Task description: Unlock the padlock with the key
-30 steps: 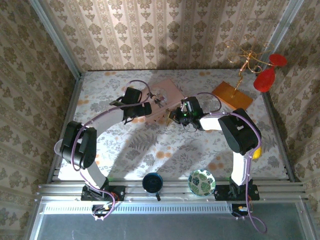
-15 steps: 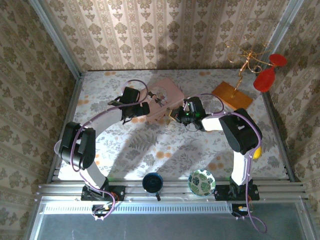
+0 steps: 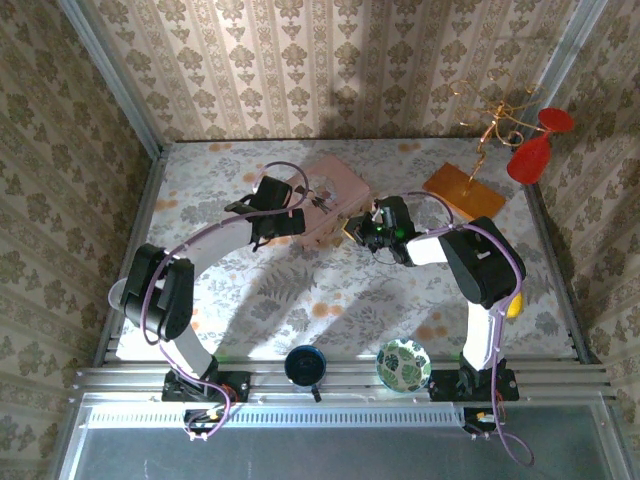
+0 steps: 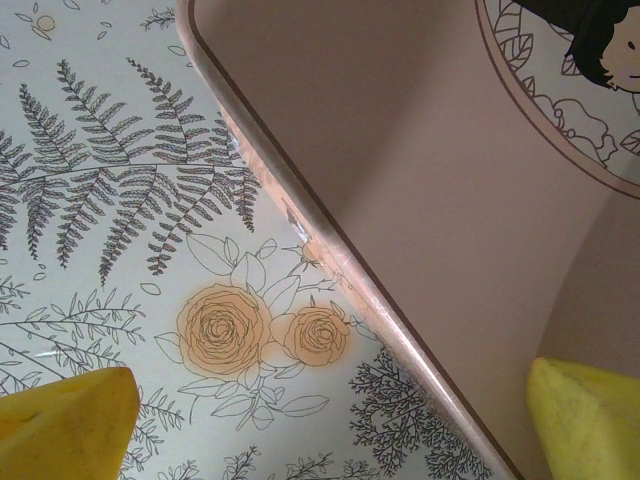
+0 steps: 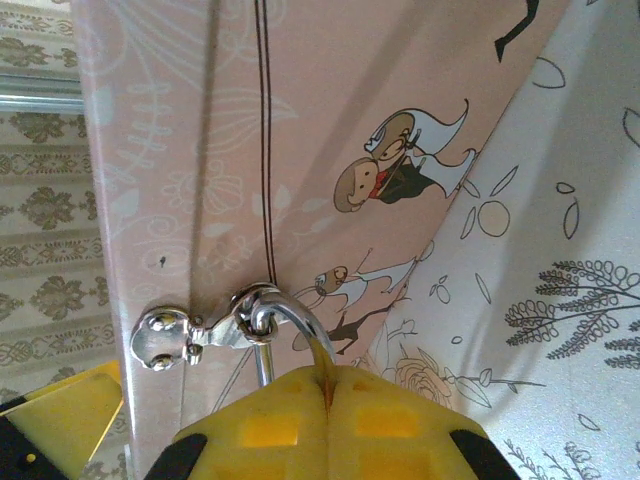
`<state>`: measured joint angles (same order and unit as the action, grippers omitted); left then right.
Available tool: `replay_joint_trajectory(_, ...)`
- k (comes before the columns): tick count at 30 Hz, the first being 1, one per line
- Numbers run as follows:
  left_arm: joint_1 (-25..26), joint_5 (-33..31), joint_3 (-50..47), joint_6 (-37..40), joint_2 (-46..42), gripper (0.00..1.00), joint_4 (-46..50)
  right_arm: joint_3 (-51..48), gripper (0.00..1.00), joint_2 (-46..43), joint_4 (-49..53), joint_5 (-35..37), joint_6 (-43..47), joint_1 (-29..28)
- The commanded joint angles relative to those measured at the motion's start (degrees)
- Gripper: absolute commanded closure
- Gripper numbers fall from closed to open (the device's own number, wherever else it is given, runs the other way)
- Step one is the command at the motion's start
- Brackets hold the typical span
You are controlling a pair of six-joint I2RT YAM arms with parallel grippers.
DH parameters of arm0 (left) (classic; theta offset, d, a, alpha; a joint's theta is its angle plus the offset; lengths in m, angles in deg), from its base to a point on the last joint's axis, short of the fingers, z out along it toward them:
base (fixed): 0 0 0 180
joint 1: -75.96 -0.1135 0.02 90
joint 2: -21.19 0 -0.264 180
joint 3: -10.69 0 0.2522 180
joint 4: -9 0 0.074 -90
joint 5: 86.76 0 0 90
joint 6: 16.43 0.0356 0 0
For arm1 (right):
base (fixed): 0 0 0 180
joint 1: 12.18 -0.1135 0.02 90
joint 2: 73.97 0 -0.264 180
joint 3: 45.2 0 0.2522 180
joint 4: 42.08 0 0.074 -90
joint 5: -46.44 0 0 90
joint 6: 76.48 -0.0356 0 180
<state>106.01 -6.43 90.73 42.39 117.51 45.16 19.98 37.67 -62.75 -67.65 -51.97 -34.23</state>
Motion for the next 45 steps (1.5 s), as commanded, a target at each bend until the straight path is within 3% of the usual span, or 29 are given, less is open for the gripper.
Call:
replay_joint_trajectory(1, 0.08, -1.58, -0.52, 2.17, 2.12, 0.0, 6.43, -1.7, 1.0, -2.33, -2.0, 5.81, -2.21, 0.67)
replay_joint_trajectory(17, -1.67, 0.46, -2.83, 1.21, 0.85, 0.0, 4.86, -1.41, 1.0, -0.83, -5.76, 9.21, -6.03, 0.67)
replay_joint_trajectory(28, -0.66, -3.47, -1.66, 2.29, 0.89, 0.0, 6.72, -3.69, 1.0, -1.77, -9.33, 11.25, -9.47, 0.42)
replay_joint_trajectory(33, 1.48, -6.7, 0.81, 3.56, 1.89, 0.0, 8.89, -4.05, 1.0, -3.33, -7.48, 12.86, -8.66, 0.25)
replay_joint_trajectory(45, 1.96, -7.0, 0.91, 3.49, 2.47, 0.0, 9.07, -2.44, 1.0, -4.23, -3.04, 14.79, -5.89, 0.5)
